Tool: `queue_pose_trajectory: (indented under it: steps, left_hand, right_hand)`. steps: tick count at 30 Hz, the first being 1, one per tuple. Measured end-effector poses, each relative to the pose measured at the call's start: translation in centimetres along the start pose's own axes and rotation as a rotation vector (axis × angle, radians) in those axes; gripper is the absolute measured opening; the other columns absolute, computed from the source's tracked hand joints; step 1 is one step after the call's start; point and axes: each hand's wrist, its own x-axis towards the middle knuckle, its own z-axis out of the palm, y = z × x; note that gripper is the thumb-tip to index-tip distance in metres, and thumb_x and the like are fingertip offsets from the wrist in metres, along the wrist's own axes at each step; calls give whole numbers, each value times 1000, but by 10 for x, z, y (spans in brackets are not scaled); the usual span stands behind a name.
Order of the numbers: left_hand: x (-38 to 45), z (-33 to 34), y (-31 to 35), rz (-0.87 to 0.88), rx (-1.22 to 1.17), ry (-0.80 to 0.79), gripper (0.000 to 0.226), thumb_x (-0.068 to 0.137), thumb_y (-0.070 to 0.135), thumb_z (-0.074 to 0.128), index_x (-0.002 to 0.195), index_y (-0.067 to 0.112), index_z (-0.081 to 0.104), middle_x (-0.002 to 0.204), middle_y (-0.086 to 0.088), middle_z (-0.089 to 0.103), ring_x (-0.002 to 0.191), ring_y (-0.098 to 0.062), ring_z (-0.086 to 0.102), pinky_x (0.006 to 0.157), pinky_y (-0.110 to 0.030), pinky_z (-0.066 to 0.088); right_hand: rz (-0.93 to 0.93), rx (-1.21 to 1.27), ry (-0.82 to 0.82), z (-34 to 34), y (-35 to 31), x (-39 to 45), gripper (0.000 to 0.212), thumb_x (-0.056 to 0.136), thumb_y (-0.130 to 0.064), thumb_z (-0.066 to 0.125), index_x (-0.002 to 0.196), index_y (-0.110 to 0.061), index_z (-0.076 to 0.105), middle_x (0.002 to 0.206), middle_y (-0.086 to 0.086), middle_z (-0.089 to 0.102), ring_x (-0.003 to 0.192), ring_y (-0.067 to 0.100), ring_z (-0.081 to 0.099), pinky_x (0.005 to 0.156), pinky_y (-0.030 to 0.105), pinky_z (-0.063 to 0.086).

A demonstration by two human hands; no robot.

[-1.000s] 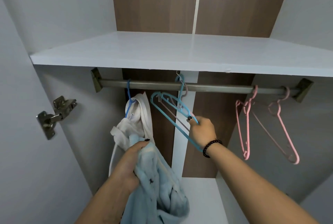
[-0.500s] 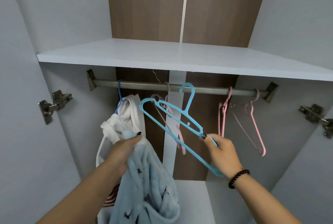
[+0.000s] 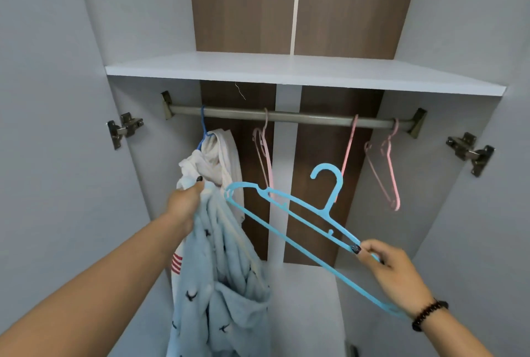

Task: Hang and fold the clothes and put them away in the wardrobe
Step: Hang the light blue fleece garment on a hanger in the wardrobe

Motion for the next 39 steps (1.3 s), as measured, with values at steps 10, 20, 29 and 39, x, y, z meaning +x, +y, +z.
queue_pose_trajectory:
  steps: [10, 20, 29, 39]
  left_hand:
    - [-32, -30, -17, -139, 22, -120, 49, 82, 38, 72, 117, 6, 59, 108, -13, 67, 97, -31, 65, 86, -41, 53]
    - [-67, -93, -31, -144, 119, -296, 49, 73, 46, 76, 108, 13, 66, 100, -11, 72, 93, -31, 69, 91, -49, 53]
    - [-113, -102, -15, -112, 99, -260, 56, 64, 49, 79, 104, 13, 66, 97, -10, 72, 91, -30, 69, 89, -48, 54]
    - [-141, -88, -12, -154, 106, -197, 57, 59, 52, 76, 102, 16, 65, 95, -10, 72, 88, -33, 69, 85, -49, 55]
  right_hand:
    - [19, -40, -38, -5, -20, -93, 24, 88, -34, 56, 64, -35, 59, 46, -8, 46, 45, 2, 37, 49, 15, 32]
    - [59, -232, -116, 65, -51, -171, 27, 95, -22, 53, 69, -29, 55, 62, 0, 63, 54, 7, 55, 55, 16, 43]
    - [8, -385, -252, 82, -68, -191, 23, 98, -38, 40, 87, -24, 55, 65, -5, 54, 62, 17, 51, 63, 31, 46]
    - [10, -532, -259, 9, -73, -180, 24, 99, -36, 41, 82, -23, 53, 70, -2, 59, 66, 20, 55, 60, 31, 46]
